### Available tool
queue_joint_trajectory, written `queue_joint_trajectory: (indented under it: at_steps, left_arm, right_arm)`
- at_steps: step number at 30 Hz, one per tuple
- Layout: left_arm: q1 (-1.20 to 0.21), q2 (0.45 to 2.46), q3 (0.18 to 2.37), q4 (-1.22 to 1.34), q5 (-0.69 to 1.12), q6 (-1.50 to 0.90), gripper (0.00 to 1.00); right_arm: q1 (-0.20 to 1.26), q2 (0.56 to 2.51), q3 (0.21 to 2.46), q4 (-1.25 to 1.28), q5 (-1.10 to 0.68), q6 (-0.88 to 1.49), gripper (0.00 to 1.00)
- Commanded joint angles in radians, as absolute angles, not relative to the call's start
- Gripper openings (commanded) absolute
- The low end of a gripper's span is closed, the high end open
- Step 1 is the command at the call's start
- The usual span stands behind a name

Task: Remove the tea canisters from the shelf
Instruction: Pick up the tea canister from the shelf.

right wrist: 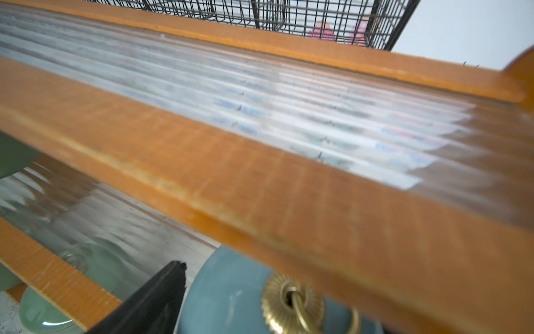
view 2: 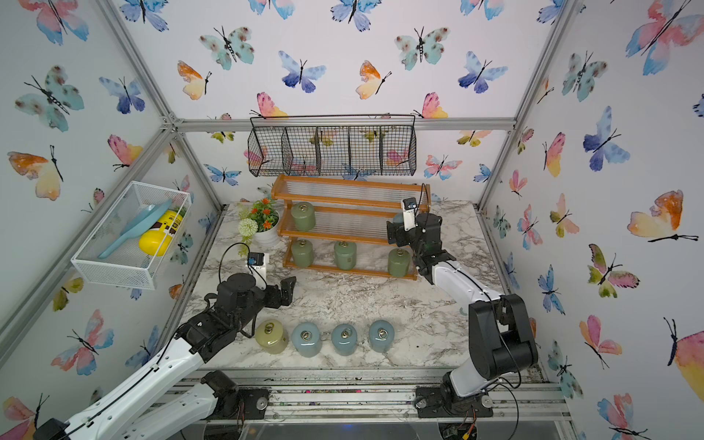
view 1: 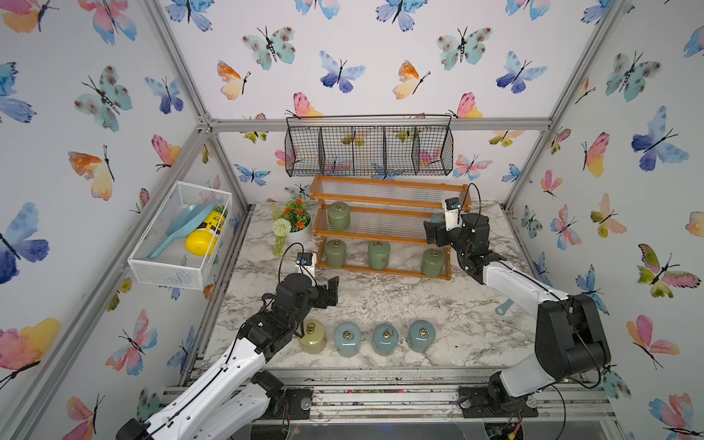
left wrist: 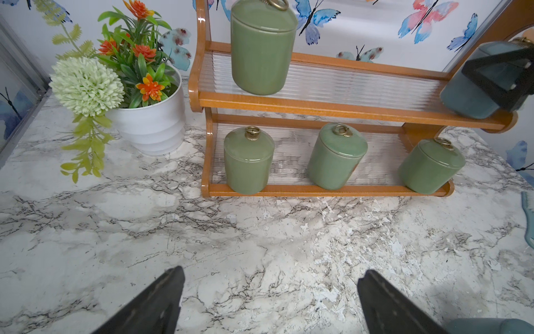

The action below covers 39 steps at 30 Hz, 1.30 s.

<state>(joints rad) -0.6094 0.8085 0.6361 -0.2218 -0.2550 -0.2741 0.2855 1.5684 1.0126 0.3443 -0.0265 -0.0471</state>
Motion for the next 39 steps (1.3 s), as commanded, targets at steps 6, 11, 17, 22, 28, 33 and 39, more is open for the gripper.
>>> queue_joint_trajectory:
  at_steps: [6,11,17,22,28,33,39]
  left_arm:
    - [-0.603,0.783,0.619,-0.227,-0.275,-0.270,0.98]
    - [-0.601,0.769,0.611,-0.227,-0.279,-0.271,0.98]
    - [-0.600,0.768,0.607,-0.214,-0.278,-0.271,0.98]
    - [-0.599,0.775,0.607,-0.211,-0.265,-0.272,0.98]
    - [-0.597,0.767,0.599,-0.208,-0.267,-0.273,0.99]
    - [-0.597,0.758,0.589,-0.204,-0.267,-0.274,0.98]
    - [-0.595,0.745,0.577,-0.199,-0.259,-0.271,0.98]
  right_arm:
    - [0.277,1.587,1.066,0.338,-0.059,-0.062,0.84]
    - [0.277,1.570,1.076,0.314,-0.074,-0.066,0.82]
    - [0.277,1.529,1.059,0.292,-0.076,-0.080,0.81]
    - [0.277,1.501,1.049,0.268,-0.089,-0.083,0.79]
    - [0.278,1.465,1.050,0.231,-0.117,-0.079,0.76]
    - [0.278,1.411,1.042,0.171,-0.160,-0.067,0.75]
    - [0.278,1.301,0.965,0.124,-0.190,-0.024,0.75]
